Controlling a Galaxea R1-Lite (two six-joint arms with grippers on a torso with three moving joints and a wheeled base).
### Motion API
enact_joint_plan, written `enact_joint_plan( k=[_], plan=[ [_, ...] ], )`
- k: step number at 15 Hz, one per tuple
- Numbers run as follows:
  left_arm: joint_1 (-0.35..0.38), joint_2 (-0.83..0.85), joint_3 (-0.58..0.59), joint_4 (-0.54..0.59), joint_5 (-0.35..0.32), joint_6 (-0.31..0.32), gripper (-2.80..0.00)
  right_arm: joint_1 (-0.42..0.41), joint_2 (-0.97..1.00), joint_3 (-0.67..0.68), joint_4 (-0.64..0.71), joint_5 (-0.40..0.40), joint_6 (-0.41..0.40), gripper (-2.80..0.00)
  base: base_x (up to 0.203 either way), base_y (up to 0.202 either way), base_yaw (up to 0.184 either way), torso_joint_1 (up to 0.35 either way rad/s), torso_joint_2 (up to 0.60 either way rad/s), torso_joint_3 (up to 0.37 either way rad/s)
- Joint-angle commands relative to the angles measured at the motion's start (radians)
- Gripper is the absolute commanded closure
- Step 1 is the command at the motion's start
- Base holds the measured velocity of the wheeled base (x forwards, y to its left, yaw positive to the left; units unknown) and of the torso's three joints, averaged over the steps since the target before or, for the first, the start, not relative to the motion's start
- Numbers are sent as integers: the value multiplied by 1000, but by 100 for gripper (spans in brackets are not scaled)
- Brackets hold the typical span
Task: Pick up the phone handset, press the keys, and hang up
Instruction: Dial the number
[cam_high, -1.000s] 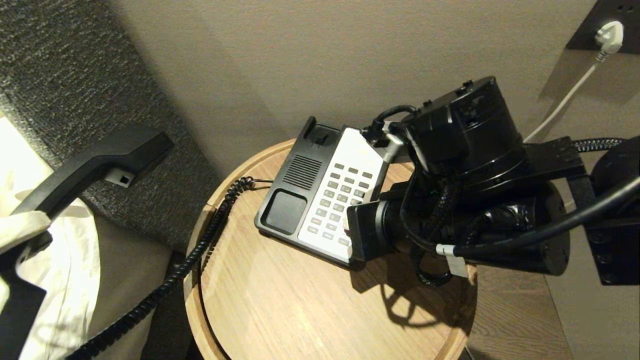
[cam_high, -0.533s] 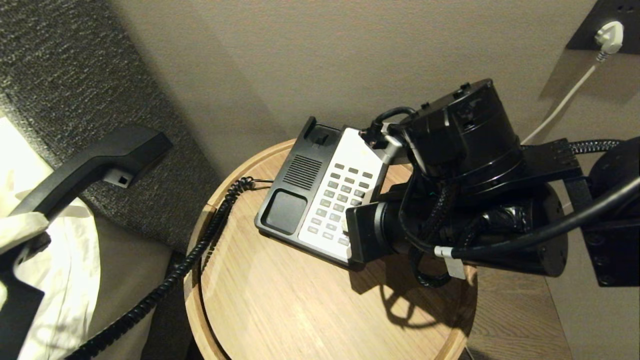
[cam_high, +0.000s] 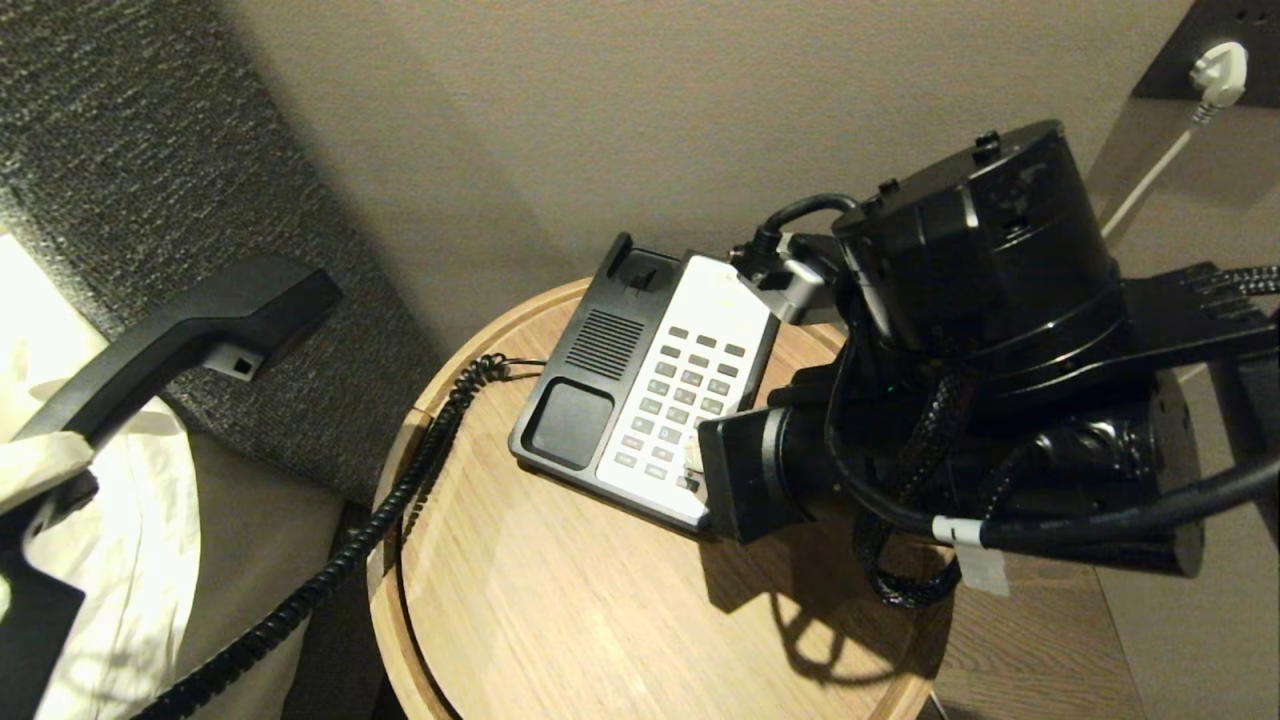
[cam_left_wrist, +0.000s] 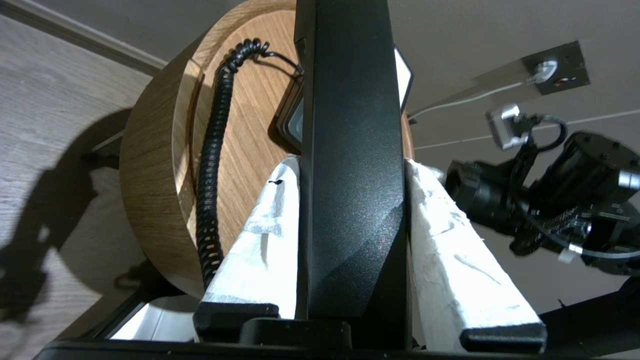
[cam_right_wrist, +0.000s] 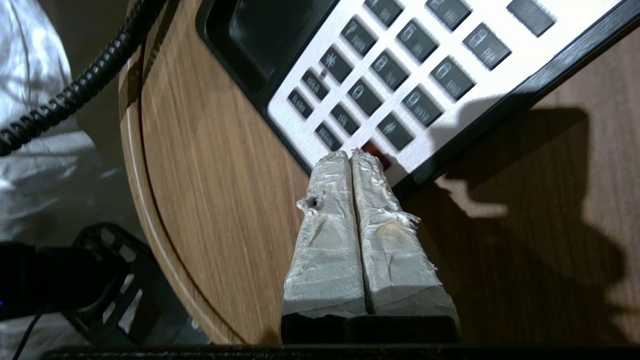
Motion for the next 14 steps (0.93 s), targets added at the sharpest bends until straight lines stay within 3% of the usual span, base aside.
enact_joint_plan(
  k=[1,14],
  plan=[
    [0,0,0,2,1,-4,0,16,-8,4,8,0,5,0,0,0,0,0,0,0],
    [0,-1,3,2,1,-4,0,14,38,8,4,-11,3,0,0,0,0,0,0,0]
  ],
)
